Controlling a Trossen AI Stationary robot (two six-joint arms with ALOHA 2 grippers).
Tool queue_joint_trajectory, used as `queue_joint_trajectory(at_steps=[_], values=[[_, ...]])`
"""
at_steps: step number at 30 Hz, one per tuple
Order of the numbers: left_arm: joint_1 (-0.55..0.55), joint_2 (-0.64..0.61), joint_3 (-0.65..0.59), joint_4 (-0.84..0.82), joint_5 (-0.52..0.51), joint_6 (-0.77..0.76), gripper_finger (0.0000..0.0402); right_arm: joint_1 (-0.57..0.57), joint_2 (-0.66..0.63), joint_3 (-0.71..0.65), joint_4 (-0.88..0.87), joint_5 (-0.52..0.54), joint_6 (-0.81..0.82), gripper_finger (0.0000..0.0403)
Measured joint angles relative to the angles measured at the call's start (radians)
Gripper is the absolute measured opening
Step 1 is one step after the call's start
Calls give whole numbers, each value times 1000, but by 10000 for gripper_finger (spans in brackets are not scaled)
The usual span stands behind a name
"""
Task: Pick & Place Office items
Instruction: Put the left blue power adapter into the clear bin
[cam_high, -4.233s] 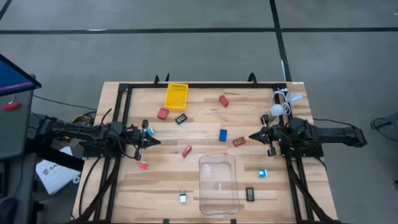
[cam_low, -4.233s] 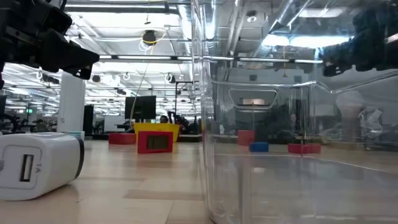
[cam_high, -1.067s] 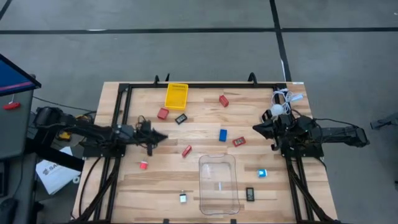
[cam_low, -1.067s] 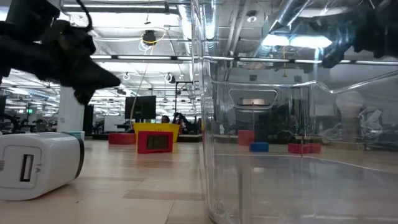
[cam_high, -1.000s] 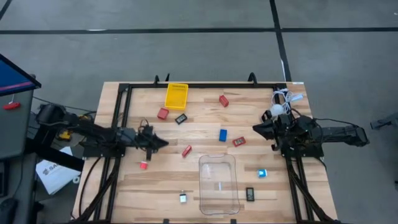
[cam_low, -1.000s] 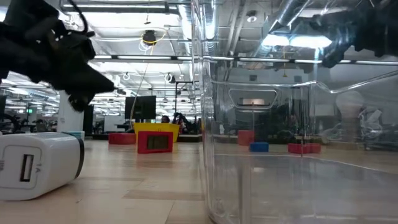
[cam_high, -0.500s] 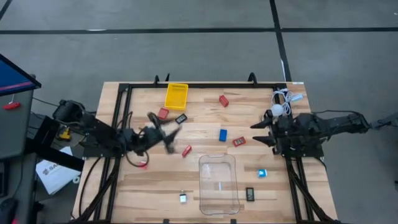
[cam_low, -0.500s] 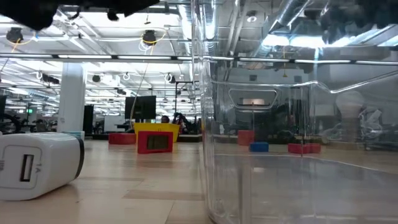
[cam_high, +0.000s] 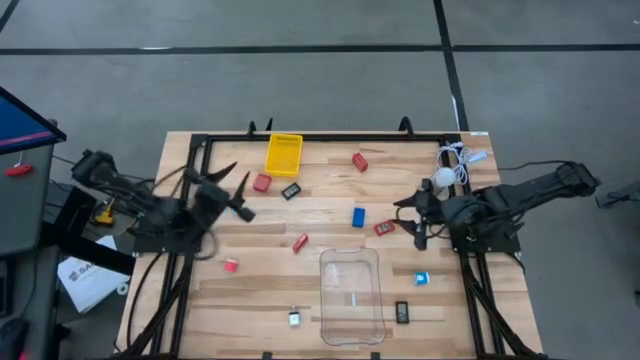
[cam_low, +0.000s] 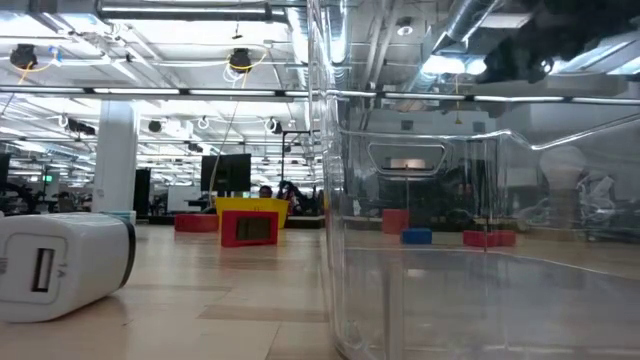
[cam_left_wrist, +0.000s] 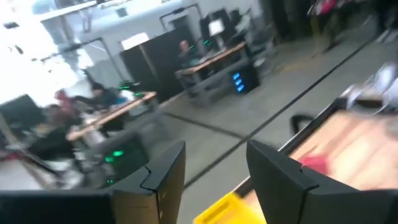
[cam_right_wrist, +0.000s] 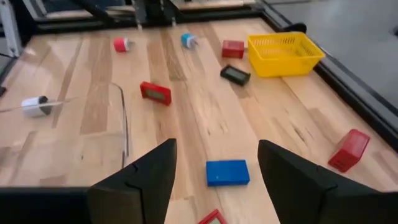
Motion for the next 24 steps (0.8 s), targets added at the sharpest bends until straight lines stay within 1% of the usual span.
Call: queue_joint_trajectory(at_steps=[1,2,3,6,7,9,11,12,14,15,17,19,21,23,24], values=[[-21,-17,-2,-2,5,-28,155,0,9,2,5,0,0,219],[-41,-37,-5,-6,31,-53,151,2,16,3,15,0,0,219],[-60,-60,-9,-6,96,-75,147,3,19,3,24,-1,0,219],[-73,-118,-16,-7,403,-140,136,3,15,4,81,-5,-25,220],[-64,-133,-15,-8,499,-147,133,3,15,4,103,-11,-42,220],[-19,-151,12,-8,644,-142,129,1,3,3,148,-26,-87,221],[44,-152,69,-22,739,-124,124,-1,-12,12,178,-30,-117,221],[74,-149,105,-58,774,-116,122,-4,-17,19,177,-31,-125,221],[137,-129,201,-176,819,-110,119,-7,-23,34,170,-31,-132,221],[170,-114,254,-257,824,-109,118,-7,-25,43,169,-31,-138,221],[234,-67,368,-428,813,-122,116,-5,-26,64,146,-29,-144,221],[291,-16,481,-634,766,-169,116,-5,-22,86,74,-29,-133,221],[340,41,583,-874,722,-268,116,-13,-12,109,-11,-27,-104,221],[389,90,665,-1157,708,-434,117,-28,-5,130,-105,-26,-60,221],[411,116,695,-1302,719,-533,118,-34,-2,138,-144,-26,-38,221]])
